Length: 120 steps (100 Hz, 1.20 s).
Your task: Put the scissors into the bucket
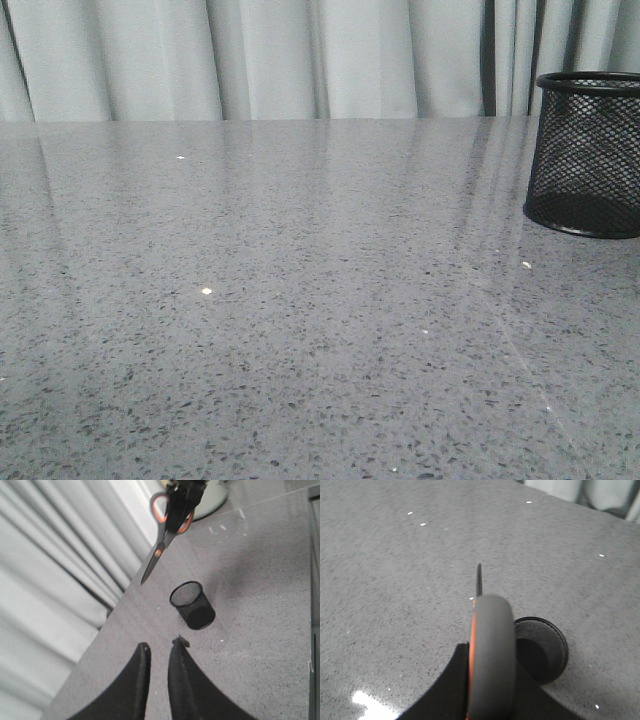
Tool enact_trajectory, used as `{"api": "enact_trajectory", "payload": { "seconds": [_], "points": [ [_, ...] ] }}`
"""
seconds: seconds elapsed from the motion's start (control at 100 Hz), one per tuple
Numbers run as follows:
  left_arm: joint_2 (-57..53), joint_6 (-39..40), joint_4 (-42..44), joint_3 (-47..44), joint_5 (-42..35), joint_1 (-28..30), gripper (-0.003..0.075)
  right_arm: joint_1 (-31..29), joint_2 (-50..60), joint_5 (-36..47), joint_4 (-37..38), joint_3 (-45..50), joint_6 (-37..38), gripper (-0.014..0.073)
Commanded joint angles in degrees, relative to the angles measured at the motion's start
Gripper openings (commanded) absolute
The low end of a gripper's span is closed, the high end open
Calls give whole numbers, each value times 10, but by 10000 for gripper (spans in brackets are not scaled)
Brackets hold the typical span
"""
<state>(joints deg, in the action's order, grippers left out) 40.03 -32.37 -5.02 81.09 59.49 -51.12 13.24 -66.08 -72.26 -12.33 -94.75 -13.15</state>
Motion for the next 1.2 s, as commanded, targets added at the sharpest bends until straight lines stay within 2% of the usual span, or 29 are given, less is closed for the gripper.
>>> {"api": "enact_trajectory", "payload": {
  "seconds": [0.0, 0.08, 0.31, 0.43, 0.62, 0.74, 1.19],
  "points": [
    [-22, 65, 31, -20, -32, -4, 60, -3, 8, -20, 22, -22, 38, -62],
    [-48, 95, 64, -51, -32, -4, 60, -3, 15, -20, 39, -7, 44, -62],
    [-106, 105, 78, -116, -31, -4, 59, -3, 78, -21, 50, 97, 47, -62],
    [-118, 111, 124, -139, -34, -4, 57, -3, 85, -21, 61, 129, 47, -62],
    [-118, 165, 173, -165, -71, -4, -20, -3, 40, -21, 64, 138, 47, -63],
    [-118, 167, 172, -170, -94, -4, -20, -3, 5, -21, 64, 138, 47, -63],
    [-118, 167, 147, -170, -92, -4, -20, -3, -93, -13, 109, 138, 48, -63]
  ]
}}
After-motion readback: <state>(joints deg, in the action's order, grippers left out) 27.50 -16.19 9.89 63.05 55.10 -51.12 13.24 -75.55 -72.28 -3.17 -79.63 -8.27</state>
